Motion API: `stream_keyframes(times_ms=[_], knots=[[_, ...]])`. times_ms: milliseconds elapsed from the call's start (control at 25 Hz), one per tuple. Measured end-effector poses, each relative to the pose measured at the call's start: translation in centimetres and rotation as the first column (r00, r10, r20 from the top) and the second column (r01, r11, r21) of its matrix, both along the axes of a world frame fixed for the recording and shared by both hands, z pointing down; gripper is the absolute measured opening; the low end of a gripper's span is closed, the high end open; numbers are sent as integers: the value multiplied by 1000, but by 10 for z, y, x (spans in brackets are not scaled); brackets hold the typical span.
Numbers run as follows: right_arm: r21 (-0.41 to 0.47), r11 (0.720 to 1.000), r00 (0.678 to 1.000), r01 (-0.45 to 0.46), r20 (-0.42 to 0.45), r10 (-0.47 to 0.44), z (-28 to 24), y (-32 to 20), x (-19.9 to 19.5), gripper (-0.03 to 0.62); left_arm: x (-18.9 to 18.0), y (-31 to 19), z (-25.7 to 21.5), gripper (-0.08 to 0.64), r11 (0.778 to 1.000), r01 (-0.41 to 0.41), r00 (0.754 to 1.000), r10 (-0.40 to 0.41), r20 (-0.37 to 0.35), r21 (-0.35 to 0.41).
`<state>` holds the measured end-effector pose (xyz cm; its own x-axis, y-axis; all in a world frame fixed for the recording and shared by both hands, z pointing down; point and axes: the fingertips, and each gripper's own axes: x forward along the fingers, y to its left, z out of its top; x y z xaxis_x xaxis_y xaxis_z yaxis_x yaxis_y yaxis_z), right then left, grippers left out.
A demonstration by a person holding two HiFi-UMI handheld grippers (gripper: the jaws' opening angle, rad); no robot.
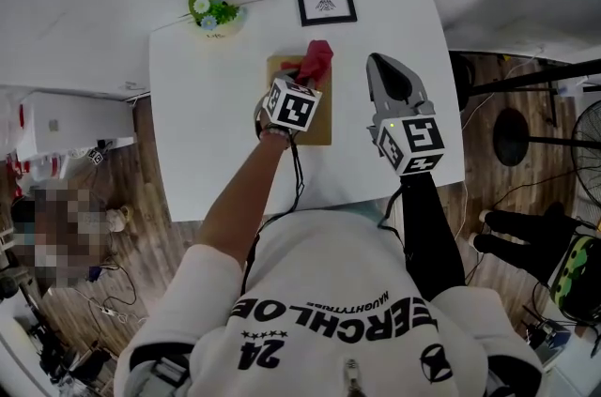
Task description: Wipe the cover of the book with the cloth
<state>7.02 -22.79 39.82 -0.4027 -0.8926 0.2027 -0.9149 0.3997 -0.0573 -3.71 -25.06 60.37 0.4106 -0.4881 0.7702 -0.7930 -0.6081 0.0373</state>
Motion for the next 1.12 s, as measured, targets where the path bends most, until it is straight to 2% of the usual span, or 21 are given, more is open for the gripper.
stream_keyframes(times_ms=[240,440,520,720,880,1000,1120], knots=[[10,1000,1000,29,-6,-28,-4,-6,-10,-5,-56,-5,0,152,994,106,994,-106,14,-6],[9,999,999,50,-11,-50,-1,-9,-19,-5,-103,-6,2,152,976,217,976,-217,17,-25],[7,998,998,55,-14,-55,0,-8,-22,-5,-110,-8,8,152,975,222,975,-222,15,-23],[9,998,998,57,-23,-57,-3,-6,-27,-5,-90,-3,-12,152,983,181,983,-181,-10,-7],[6,999,998,48,-31,-47,-4,-2,-25,-5,-39,13,-28,152,998,61,996,-60,-63,0],[3,999,999,41,-33,-41,-3,0,-23,-5,3,27,-30,152,999,-42,994,41,-103,-7],[-1,999,999,35,-38,-35,-1,1,-21,-5,28,42,-13,152,991,-123,989,119,-83,-44]])
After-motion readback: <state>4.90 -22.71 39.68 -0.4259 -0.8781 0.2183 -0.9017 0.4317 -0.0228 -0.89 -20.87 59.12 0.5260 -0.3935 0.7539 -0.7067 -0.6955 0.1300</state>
